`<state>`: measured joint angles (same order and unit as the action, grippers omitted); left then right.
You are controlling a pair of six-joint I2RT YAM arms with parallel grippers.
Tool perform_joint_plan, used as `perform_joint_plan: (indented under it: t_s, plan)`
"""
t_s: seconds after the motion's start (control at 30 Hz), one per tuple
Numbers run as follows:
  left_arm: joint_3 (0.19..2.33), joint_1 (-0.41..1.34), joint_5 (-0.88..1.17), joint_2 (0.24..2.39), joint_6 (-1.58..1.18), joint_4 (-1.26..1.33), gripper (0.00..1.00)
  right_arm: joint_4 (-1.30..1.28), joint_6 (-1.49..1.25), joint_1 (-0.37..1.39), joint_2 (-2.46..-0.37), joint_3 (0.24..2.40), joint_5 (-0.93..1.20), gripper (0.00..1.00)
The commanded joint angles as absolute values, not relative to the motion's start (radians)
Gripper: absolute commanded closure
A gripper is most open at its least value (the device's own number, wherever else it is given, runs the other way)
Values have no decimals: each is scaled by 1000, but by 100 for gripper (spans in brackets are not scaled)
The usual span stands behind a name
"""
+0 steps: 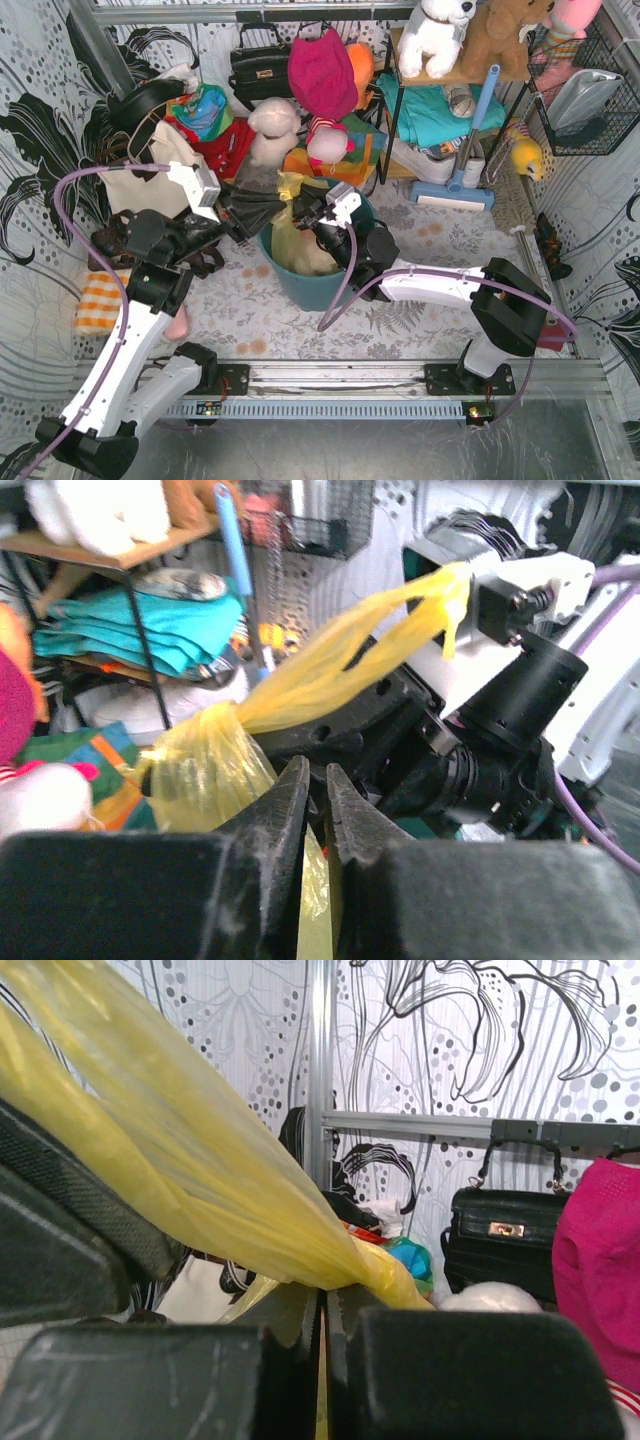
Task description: Tie the trash bag
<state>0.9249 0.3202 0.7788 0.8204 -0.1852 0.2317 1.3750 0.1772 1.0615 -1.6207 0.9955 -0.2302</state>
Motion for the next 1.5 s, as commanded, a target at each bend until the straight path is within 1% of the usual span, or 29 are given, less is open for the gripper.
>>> perform_joint_plan:
  t_s: [0.0, 0.07, 0.13, 0.17, 0.23, 0.3, 0.4, 0.6, 0.67, 0.7, 0.73, 0.8, 0.83, 0.87, 0.9, 1.0, 1.17, 1.33, 1.47]
  plan:
    - [895, 323, 548, 776, -191, 221, 72, 1484, 202, 1055, -1630, 1032, -172, 100]
    - [893, 323, 438, 773, -195, 198, 62, 1497, 206, 1054, -1629, 1029, -169, 100]
    - [886, 322, 327, 778, -213, 182, 50, 1507, 207, 1054, -1627, 1024, -167, 100]
    - [884, 322, 298, 782, -219, 181, 45, 1510, 207, 1055, -1626, 1022, -167, 100]
    - [876, 322, 329, 798, -215, 188, 40, 1509, 205, 1054, -1622, 1019, -165, 100]
    - [875, 321, 405, 819, -213, 203, 36, 1511, 207, 1054, -1621, 1016, -164, 100]
    - [871, 322, 501, 847, -211, 229, 34, 1516, 211, 1055, -1616, 1010, -163, 100]
    - [857, 322, 675, 895, -215, 301, 33, 1523, 208, 1054, -1613, 1000, -167, 100]
    - [852, 322, 736, 907, -221, 331, 37, 1524, 208, 1054, -1615, 998, -170, 100]
    - [848, 322, 770, 909, -227, 352, 42, 1526, 210, 1054, -1615, 996, -171, 100]
    - [845, 322, 805, 911, -234, 374, 50, 1529, 211, 1054, -1617, 995, -172, 100]
    - [842, 321, 857, 914, -244, 407, 75, 1533, 215, 1055, -1621, 992, -178, 100]
    - [845, 322, 881, 916, -247, 412, 85, 1534, 218, 1054, -1622, 990, -182, 100]
    - [849, 322, 892, 917, -247, 412, 91, 1536, 222, 1055, -1625, 987, -186, 100]
    - [853, 322, 904, 919, -248, 412, 95, 1535, 226, 1054, -1629, 985, -191, 100]
    - [860, 322, 957, 916, -273, 430, 99, 1531, 243, 1054, -1642, 981, -212, 100]
    - [870, 323, 1024, 909, -337, 477, 100, 1519, 250, 1051, -1663, 987, -224, 100]
    - [870, 323, 973, 880, -304, 435, 100, 1460, 222, 1052, -1662, 995, -209, 100]
    - [874, 324, 961, 878, -312, 452, 100, 1376, 191, 1052, -1643, 979, -192, 100]
